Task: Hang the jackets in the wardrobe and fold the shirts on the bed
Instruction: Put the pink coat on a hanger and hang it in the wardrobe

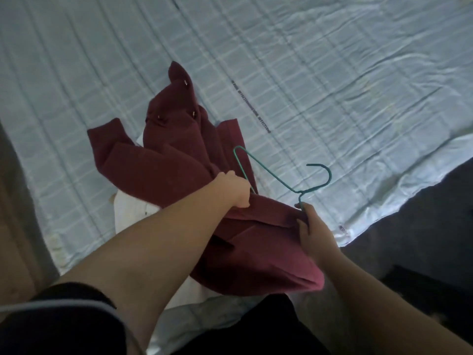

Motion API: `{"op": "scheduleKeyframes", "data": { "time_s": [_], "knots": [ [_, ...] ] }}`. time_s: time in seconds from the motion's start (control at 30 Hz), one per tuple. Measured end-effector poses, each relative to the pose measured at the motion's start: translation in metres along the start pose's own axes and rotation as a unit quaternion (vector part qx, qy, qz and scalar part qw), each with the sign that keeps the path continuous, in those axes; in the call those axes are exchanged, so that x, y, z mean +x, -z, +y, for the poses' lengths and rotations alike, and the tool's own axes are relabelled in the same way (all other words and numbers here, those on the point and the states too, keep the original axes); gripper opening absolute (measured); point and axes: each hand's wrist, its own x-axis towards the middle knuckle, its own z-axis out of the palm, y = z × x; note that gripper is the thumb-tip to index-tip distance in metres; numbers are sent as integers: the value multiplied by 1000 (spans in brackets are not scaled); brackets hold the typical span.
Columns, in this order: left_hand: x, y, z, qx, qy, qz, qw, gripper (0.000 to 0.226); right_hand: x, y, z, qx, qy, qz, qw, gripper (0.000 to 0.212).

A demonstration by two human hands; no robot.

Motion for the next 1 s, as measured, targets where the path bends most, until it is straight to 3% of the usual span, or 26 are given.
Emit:
{"op": "scheduleKeyframes", "data": {
  "time_s": [0.13,0.23,0.37,0.53,0.7,0.83,1.0],
  "knots": [
    [-2,-4,-17,9,8,-52,999,65,2,2,-1,12,-4,6,1000,47],
    [-24,-4,-31,-42,20,-36,998,57,1,4,-2,15,11,13,1000,46],
    [-66,-10,-42,-81,41,90,992,45,1,8,-4,-2,58,13,998,45],
    [-120,-50,-63,-118,105,254,954,37,1,15,-20,-42,148,-24,988,47],
    [-172,-108,-88,-248,150,395,872,12,-13,19,-66,-112,245,-78,960,50],
    [-200,-130,-97,-273,188,463,822,11,-22,13,-87,-173,295,-104,934,56],
    [-220,-127,-107,-311,168,477,805,13,-21,8,-105,-220,362,-112,899,49]
  ]
}}
